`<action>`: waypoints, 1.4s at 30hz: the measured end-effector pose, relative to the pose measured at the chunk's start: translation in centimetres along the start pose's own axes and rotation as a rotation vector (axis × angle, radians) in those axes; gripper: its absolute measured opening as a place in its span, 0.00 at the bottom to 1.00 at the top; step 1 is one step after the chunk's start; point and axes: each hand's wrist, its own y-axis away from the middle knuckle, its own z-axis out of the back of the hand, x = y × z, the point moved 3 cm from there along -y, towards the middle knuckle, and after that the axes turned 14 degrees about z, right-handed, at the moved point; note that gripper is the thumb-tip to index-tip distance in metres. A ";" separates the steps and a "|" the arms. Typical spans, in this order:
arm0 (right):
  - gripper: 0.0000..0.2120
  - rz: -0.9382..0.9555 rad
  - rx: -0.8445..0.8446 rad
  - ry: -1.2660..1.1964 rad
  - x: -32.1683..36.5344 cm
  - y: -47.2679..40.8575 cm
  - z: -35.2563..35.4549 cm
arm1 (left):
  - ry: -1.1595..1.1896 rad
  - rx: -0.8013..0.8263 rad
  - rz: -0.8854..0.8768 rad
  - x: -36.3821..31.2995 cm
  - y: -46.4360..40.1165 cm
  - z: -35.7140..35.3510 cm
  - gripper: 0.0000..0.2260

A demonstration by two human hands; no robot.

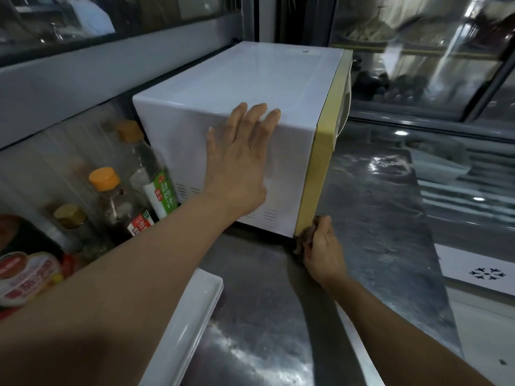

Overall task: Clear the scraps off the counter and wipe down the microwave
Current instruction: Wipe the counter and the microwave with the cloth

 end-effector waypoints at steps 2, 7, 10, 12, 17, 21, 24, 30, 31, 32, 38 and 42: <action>0.06 0.042 0.077 0.069 0.0 -0.3 1.1 | -0.032 0.021 0.023 -0.2 0.1 0.4 0.51; 0.16 0.049 0.178 0.094 0.6 -0.7 4.0 | -0.074 0.123 0.044 -0.2 0.3 1.2 0.51; 0.19 0.056 0.210 0.054 1.5 -0.5 6.2 | -0.117 0.194 0.059 -0.3 0.4 2.2 0.51; 0.21 0.045 0.231 0.019 2.0 -0.2 7.7 | -0.138 0.245 0.087 -0.7 0.6 2.9 0.51; 0.23 0.076 0.230 -0.039 3.6 0.2 11.3 | -0.129 0.298 0.191 -2.2 2.4 5.3 0.51; 0.23 0.100 0.198 -0.045 5.7 1.3 13.8 | -0.209 0.387 0.227 -2.7 5.7 7.0 0.48; 0.23 0.146 0.164 -0.091 7.6 2.7 15.8 | -0.210 0.466 0.259 -2.9 8.5 8.8 0.46; 0.24 0.191 0.152 -0.080 11.4 7.8 20.6 | -0.122 0.546 0.239 -4.2 14.3 13.1 0.45; 0.24 0.200 0.140 -0.078 11.9 8.8 21.6 | -0.111 0.556 0.222 -4.7 15.1 13.7 0.45; 0.24 0.209 0.125 -0.073 12.3 9.7 22.6 | -0.093 0.563 0.211 -5.2 15.8 14.3 0.45; 0.22 0.210 0.015 -0.087 12.9 14.0 28.4 | 0.116 0.615 0.183 -9.7 19.1 17.1 0.39; 0.20 0.155 -0.065 -0.216 12.3 15.2 31.9 | 0.409 0.589 0.200 -13.7 19.5 18.4 0.27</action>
